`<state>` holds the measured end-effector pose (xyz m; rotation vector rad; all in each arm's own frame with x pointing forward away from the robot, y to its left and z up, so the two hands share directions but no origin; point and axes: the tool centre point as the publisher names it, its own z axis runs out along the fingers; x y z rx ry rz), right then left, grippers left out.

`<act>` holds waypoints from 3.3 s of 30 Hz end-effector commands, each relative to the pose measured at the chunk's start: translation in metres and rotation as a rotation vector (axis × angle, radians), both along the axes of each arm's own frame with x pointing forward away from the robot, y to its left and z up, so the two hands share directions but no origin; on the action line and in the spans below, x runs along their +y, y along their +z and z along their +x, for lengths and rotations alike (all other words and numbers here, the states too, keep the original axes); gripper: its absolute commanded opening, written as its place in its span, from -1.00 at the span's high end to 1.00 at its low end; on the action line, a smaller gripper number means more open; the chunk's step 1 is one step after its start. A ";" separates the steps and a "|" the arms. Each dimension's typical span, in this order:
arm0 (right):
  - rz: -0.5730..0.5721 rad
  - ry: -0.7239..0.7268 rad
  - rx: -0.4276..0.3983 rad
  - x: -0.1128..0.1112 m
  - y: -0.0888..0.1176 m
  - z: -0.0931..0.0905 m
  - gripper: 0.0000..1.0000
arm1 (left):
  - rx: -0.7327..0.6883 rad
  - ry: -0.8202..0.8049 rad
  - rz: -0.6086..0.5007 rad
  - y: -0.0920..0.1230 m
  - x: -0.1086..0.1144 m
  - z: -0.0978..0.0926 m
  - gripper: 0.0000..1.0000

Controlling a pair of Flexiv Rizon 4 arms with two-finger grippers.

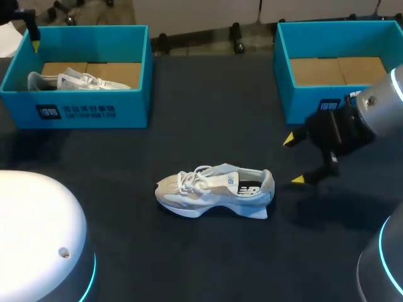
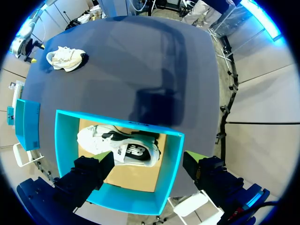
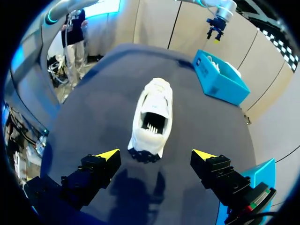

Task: Take the shoe out of the shoebox, open the shoe tongue, remove and reinsert the insole, then place the shoe into the shoebox

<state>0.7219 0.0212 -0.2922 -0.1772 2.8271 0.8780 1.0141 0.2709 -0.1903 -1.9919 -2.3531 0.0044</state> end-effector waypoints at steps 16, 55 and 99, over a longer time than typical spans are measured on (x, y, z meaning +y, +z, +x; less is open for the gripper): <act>0.116 0.008 -0.017 -0.007 -0.061 -0.009 -1.00 | -0.004 0.000 0.002 0.000 0.000 -0.002 -1.00; 0.377 -0.192 0.105 0.010 -0.106 -0.013 -1.00 | -0.004 0.000 0.002 0.000 0.000 -0.002 -1.00; 0.492 -0.119 0.150 0.084 -0.134 -0.001 -1.00 | -0.004 0.000 0.002 0.000 0.000 -0.002 -1.00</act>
